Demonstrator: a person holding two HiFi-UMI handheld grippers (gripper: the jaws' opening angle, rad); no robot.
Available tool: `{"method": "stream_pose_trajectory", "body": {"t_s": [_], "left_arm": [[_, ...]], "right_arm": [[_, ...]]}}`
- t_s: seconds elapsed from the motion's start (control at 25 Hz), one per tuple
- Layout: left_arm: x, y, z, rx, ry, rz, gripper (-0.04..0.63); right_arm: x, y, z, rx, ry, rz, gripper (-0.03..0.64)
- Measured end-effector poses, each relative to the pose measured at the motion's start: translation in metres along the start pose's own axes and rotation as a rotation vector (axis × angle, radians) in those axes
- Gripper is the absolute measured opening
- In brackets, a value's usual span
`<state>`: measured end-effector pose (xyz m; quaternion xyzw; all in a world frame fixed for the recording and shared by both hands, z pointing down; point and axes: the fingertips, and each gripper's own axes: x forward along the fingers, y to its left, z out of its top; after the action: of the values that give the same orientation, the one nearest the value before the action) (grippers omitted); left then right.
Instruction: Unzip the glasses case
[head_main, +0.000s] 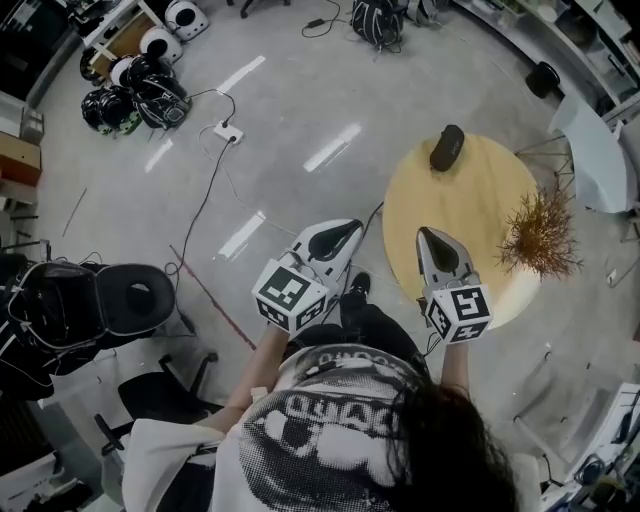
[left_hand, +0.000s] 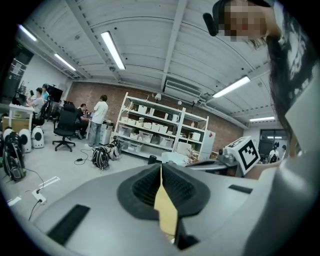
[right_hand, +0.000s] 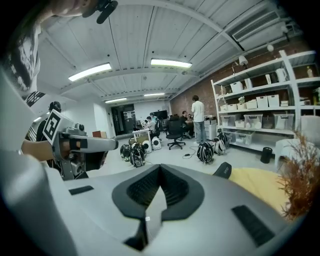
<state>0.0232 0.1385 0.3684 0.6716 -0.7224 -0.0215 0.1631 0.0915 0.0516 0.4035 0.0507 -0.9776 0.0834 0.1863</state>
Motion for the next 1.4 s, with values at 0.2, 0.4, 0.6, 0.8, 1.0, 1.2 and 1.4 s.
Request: {"method": "stream_pose_trajectory", "body": {"t_s": [0.2,0.4,0.6,0.8,1.0,1.2,1.4], "left_arm": [[0.026,0.012,0.001,0.018,0.025,0.007,0.015],[0.032,0.017,0.006,0.023,0.027,0.021,0.015],[0.033,0.023,0.009,0.02,0.039,0.032,0.015],[0.046,0.02,0.015,0.017,0.054,-0.012,0.015],[0.074,0.021,0.018,0.038,0.082,-0.082,0.015],[0.108,0.028,0.018,0.056,0.119,-0.18,0.016],[0.157,0.054,0.017,0.056,0.18,-0.273,0.017]], "right_arm": [[0.02,-0.023,-0.001,0.017,0.011,0.01,-0.002],[0.031,-0.027,-0.002,0.026,0.014,0.027,-0.003],[0.037,-0.029,0.002,0.027,0.0,0.025,-0.003],[0.03,-0.038,0.001,0.061,-0.014,-0.019,-0.003],[0.03,-0.056,-0.001,0.098,-0.024,-0.075,-0.003],[0.036,-0.079,-0.004,0.139,-0.03,-0.166,-0.003],[0.058,-0.111,-0.003,0.188,-0.024,-0.255,-0.002]]}}
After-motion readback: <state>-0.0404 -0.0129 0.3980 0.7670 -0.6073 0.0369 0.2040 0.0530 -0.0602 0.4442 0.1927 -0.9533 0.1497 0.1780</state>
